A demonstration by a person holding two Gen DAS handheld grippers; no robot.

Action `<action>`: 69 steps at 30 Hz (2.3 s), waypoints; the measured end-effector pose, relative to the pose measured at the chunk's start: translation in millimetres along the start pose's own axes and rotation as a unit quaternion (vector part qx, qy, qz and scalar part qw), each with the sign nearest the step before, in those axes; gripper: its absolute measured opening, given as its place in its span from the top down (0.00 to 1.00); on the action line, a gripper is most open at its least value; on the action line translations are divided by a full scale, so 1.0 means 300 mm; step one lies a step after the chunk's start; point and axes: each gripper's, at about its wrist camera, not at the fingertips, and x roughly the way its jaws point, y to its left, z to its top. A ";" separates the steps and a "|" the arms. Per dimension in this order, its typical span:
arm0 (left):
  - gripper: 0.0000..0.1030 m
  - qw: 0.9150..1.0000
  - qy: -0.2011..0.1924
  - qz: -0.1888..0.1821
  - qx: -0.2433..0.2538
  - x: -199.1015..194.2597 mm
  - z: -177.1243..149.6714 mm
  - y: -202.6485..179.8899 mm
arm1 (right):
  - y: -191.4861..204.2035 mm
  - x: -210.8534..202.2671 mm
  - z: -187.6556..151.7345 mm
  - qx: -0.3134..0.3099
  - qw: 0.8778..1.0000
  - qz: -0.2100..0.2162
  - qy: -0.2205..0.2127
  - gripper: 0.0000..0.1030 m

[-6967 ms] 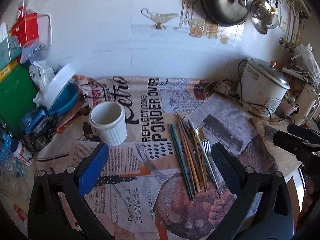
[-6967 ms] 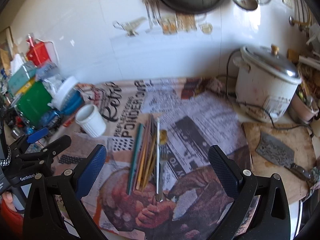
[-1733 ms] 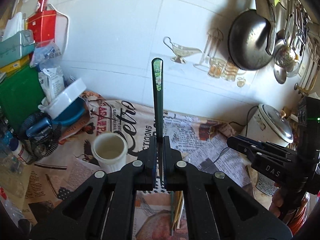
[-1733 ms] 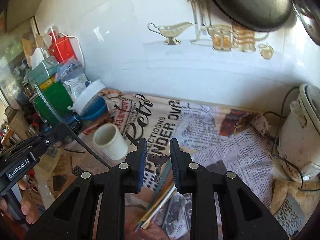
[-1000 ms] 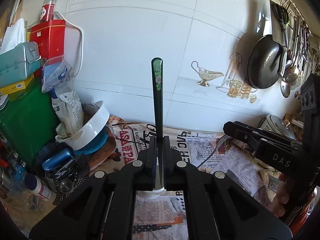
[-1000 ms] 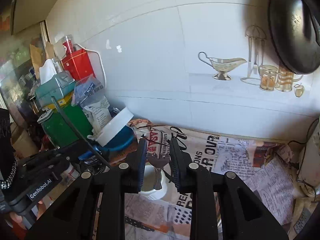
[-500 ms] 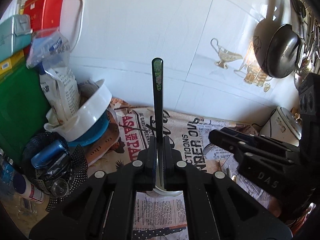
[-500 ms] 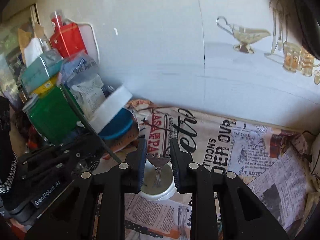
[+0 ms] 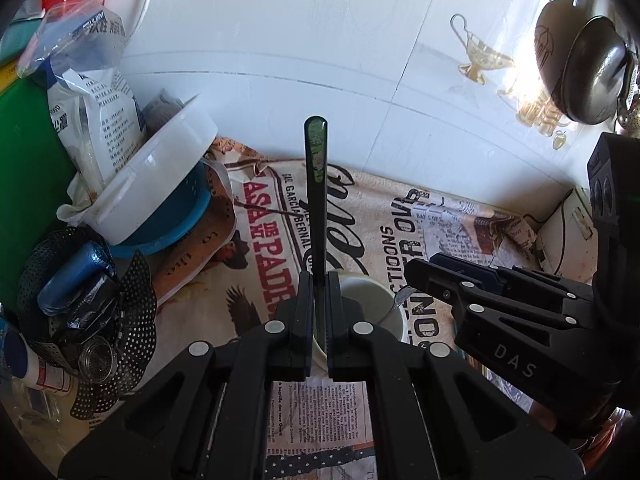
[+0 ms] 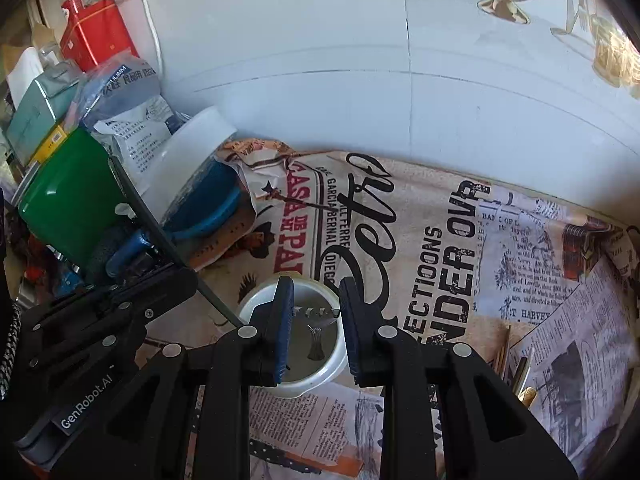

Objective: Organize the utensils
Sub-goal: 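Lower the fork and chopstick into the white cup and open both grippers, then move both open grippers back to the utensil pile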

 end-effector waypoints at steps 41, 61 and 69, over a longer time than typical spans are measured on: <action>0.41 0.996 -0.056 0.019 0.070 -0.249 -0.093 -0.378 | -0.234 -0.427 -0.151 -0.019 0.996 -0.053 -0.068 0.57; 0.35 0.994 0.056 0.022 0.086 0.098 -0.315 -0.577 | -0.610 -0.273 -0.433 0.063 0.991 -0.096 0.071 0.57; 0.35 0.991 0.107 0.042 0.069 0.219 -0.415 -0.533 | -0.599 -0.119 -0.486 0.078 0.988 -0.047 0.124 0.57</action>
